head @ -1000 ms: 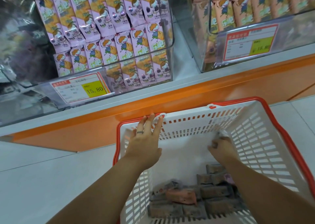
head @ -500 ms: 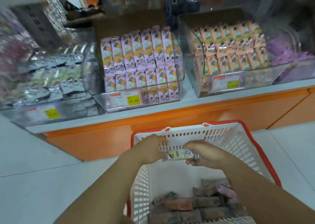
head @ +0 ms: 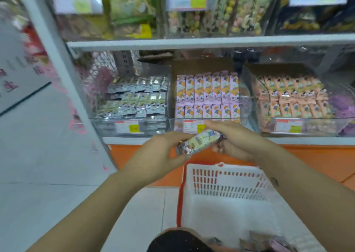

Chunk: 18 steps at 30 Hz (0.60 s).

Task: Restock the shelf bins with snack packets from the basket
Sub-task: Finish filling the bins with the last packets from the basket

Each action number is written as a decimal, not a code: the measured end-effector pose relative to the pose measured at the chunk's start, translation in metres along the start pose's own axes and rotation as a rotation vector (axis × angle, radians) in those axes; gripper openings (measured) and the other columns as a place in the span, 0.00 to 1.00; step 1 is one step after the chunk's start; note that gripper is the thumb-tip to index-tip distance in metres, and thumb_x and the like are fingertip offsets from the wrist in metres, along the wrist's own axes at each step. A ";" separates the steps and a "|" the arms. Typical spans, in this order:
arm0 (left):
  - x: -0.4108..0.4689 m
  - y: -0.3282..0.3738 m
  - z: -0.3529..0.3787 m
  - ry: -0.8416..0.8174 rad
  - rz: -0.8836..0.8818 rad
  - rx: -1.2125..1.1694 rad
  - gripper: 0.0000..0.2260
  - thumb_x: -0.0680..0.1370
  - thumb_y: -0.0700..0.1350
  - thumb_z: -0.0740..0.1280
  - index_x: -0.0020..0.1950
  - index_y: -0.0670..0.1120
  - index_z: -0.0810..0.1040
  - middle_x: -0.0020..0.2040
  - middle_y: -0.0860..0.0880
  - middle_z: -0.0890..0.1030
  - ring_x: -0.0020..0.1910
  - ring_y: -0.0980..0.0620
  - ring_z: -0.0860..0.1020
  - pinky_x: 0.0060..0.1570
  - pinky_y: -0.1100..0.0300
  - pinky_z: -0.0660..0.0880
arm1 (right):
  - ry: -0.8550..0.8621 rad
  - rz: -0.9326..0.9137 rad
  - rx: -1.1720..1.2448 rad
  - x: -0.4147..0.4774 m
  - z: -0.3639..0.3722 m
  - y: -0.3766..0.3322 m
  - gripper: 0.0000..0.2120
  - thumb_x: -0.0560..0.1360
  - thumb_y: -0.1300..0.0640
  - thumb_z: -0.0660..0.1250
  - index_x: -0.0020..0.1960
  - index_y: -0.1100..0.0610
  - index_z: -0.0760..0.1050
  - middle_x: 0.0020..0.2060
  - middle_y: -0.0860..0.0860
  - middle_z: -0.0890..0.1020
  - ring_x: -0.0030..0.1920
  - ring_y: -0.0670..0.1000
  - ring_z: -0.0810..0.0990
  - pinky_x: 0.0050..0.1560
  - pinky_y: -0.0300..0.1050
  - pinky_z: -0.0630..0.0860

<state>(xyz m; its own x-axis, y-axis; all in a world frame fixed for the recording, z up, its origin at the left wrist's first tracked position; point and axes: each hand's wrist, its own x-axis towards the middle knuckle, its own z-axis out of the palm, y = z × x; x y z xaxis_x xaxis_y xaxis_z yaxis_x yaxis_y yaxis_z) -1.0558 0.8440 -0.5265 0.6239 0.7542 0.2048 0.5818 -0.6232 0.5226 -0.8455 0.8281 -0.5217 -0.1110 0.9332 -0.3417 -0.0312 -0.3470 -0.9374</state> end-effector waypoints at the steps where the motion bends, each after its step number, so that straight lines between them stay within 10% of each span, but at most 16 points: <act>1: -0.006 -0.004 -0.009 0.063 -0.005 0.006 0.20 0.75 0.47 0.71 0.66 0.56 0.75 0.56 0.59 0.79 0.53 0.62 0.75 0.53 0.63 0.73 | -0.003 -0.022 0.024 0.003 0.010 -0.007 0.14 0.75 0.48 0.66 0.48 0.60 0.77 0.34 0.55 0.77 0.29 0.49 0.75 0.30 0.39 0.71; 6: -0.025 -0.041 -0.042 0.408 -0.157 -0.034 0.18 0.73 0.45 0.72 0.63 0.52 0.78 0.49 0.59 0.81 0.48 0.63 0.78 0.48 0.70 0.73 | 0.084 -0.269 -0.123 0.036 0.052 -0.030 0.14 0.78 0.54 0.64 0.62 0.57 0.75 0.55 0.55 0.81 0.48 0.52 0.83 0.48 0.42 0.80; 13: -0.011 -0.113 -0.072 0.638 -0.517 -0.061 0.19 0.76 0.49 0.69 0.65 0.43 0.77 0.56 0.47 0.82 0.53 0.52 0.80 0.52 0.61 0.72 | 0.050 -0.285 -1.395 0.091 0.059 -0.002 0.30 0.81 0.53 0.57 0.78 0.57 0.47 0.77 0.54 0.54 0.76 0.54 0.55 0.75 0.55 0.50; 18: 0.017 -0.146 -0.083 0.667 -0.582 0.084 0.17 0.78 0.50 0.66 0.64 0.42 0.77 0.50 0.41 0.83 0.41 0.47 0.79 0.42 0.59 0.73 | 0.106 -0.350 -1.566 0.096 0.061 0.009 0.36 0.79 0.49 0.60 0.78 0.57 0.43 0.77 0.52 0.51 0.77 0.52 0.48 0.75 0.53 0.40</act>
<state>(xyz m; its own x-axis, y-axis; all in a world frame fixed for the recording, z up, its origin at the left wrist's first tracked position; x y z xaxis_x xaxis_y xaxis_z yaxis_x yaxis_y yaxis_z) -1.1731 0.9654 -0.5310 -0.2014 0.9033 0.3788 0.7644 -0.0969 0.6375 -0.9168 0.9085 -0.5586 -0.2494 0.9673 -0.0466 0.9656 0.2447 -0.0879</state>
